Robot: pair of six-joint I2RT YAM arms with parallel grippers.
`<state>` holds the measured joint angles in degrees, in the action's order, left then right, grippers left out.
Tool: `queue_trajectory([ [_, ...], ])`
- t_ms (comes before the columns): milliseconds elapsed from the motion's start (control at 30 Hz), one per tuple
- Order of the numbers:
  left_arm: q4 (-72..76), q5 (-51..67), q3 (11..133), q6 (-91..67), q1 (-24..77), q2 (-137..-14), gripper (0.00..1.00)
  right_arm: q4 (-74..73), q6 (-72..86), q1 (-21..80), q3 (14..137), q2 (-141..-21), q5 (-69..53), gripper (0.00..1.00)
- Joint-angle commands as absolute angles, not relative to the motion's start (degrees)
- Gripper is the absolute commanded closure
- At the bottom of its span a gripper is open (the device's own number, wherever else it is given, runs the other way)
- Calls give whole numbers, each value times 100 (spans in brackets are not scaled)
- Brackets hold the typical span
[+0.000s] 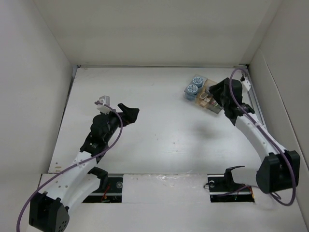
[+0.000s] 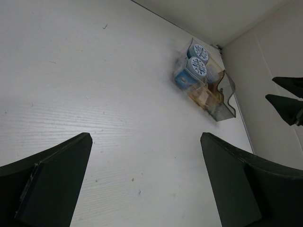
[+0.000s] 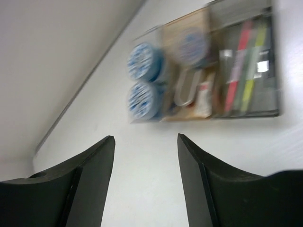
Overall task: Sort the stationery into containers
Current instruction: Place the stationery into the container
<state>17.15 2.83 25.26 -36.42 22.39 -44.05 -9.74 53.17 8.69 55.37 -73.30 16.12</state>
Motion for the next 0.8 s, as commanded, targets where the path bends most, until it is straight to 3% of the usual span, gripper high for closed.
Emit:
queue_trajectory([
  [0, 2030, 308, 2408, -3629, 2241, -4105, 0, -694, 4906, 1598, 5485, -6770, 1626, 38],
  [167, 1829, 106, 2478, -3700, 2241, -3981, 0, -694, 4589, 2521, 5248, -6407, 1135, 33],
  [200, 1732, 105, 2531, -3752, 2241, -3981, 0, -694, 4588, 2870, 5177, -6320, 1134, 2],
  [233, 1731, 166, 2531, -3753, 2241, -3981, 0, -694, 4588, 3039, 5029, -6267, 1134, 0],
  [567, 950, -298, 2751, -4385, 2241, -3789, 0, -352, 4536, 4744, 4570, -6565, 1941, 0],
  [767, 1134, -35, 2505, -4158, 2241, -3472, 0, -229, 4535, 5106, 4387, -6618, 2232, 0],
])
